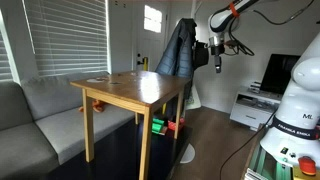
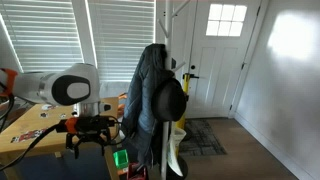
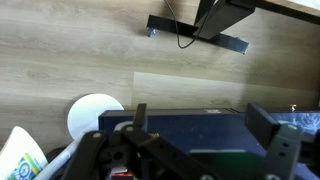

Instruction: Move the black hat to a higher hook

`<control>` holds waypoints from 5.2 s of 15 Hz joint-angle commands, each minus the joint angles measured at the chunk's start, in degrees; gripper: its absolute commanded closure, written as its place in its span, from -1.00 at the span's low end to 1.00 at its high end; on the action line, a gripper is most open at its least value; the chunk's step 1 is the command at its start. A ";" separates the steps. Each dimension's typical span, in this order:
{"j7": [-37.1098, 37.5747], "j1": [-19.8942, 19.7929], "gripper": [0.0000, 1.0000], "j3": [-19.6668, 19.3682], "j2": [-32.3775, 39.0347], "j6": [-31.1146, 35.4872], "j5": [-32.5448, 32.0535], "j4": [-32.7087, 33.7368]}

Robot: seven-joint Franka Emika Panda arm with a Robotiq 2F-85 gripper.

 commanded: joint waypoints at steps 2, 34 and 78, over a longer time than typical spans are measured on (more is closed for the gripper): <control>-0.17 -0.96 -1.00 0.94 0.07 -0.12 0.21 0.10; -21.90 -11.85 -1.00 -12.05 12.34 22.04 23.90 27.46; -1.98 -23.47 0.97 1.58 31.29 25.12 28.16 48.89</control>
